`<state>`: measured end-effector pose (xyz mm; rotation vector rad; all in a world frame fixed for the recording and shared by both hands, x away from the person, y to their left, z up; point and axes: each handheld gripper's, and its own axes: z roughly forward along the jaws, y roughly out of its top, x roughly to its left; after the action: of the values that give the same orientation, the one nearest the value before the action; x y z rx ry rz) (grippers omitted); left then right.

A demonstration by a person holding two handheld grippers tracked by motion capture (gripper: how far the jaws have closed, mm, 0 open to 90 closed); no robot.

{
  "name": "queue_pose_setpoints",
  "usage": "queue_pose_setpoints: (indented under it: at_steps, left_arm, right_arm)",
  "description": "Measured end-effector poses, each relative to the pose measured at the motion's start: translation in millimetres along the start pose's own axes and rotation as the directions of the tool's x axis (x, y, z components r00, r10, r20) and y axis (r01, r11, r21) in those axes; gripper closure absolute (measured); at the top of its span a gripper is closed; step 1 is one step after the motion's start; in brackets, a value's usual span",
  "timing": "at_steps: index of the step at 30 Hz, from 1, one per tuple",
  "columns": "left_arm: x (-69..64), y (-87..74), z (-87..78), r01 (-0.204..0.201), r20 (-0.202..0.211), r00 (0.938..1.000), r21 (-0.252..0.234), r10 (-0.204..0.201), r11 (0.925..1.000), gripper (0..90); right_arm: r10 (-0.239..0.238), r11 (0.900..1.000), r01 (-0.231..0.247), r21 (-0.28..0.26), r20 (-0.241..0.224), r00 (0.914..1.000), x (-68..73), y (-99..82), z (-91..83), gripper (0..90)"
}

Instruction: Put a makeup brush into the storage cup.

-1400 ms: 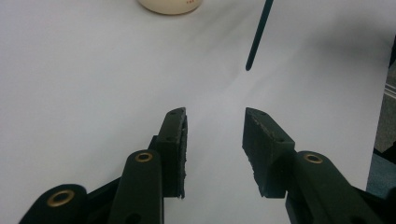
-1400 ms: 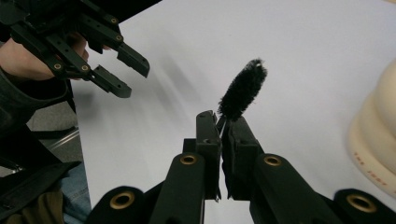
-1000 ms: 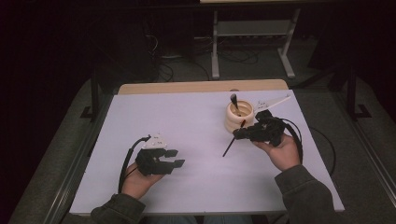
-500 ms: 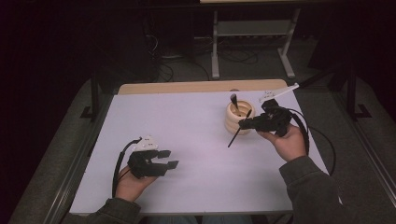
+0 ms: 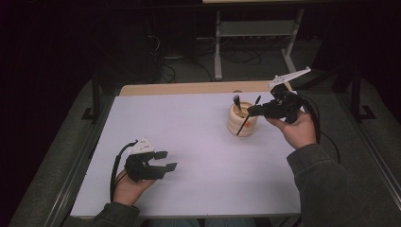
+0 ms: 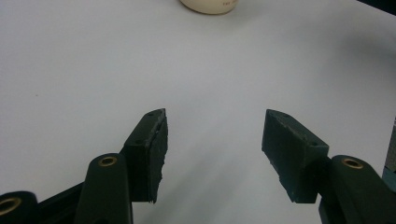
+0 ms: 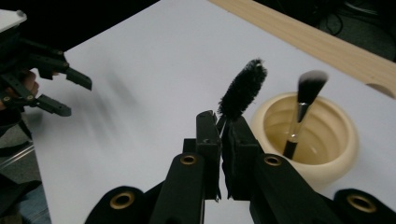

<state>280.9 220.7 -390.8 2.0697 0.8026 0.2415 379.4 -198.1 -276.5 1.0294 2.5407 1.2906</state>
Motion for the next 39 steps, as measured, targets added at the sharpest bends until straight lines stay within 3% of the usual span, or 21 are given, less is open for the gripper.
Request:
queue_pose_setpoints:
  at_steps: [7, 13, 26, 39]
  left_arm:
    - [2.1, -2.8, -2.1, 0.016, -0.007, 0.9999, 0.005, -0.016, 0.9999, 38.9]
    - [1.9, -3.4, -2.5, 0.026, -0.003, 0.9997, -0.003, -0.026, 0.9997, 38.7]
    - [5.9, -4.7, -6.2, 0.029, -0.008, 0.9995, -0.006, -0.030, 0.9995, 37.5]
    - [6.1, -4.5, -5.0, 0.033, -0.007, 0.9994, -0.005, -0.033, 0.9994, 36.8]
  right_arm:
    - [0.033, 0.9994, -0.033, -0.010, 0.060, 0.9976, -16.7, 26.6, -8.4, 84.8]
    - [0.034, 0.9994, -0.034, 0.001, 0.101, 0.9943, -24.1, 36.2, -6.2, 84.7]
    - [0.084, 0.9963, -0.085, 0.002, 0.177, 0.9807, -49.3, 37.6, 5.2, 84.7]
    - [0.115, 0.9931, -0.117, -0.004, 0.205, 0.9720, -66.2, 36.3, 16.6, 84.7]
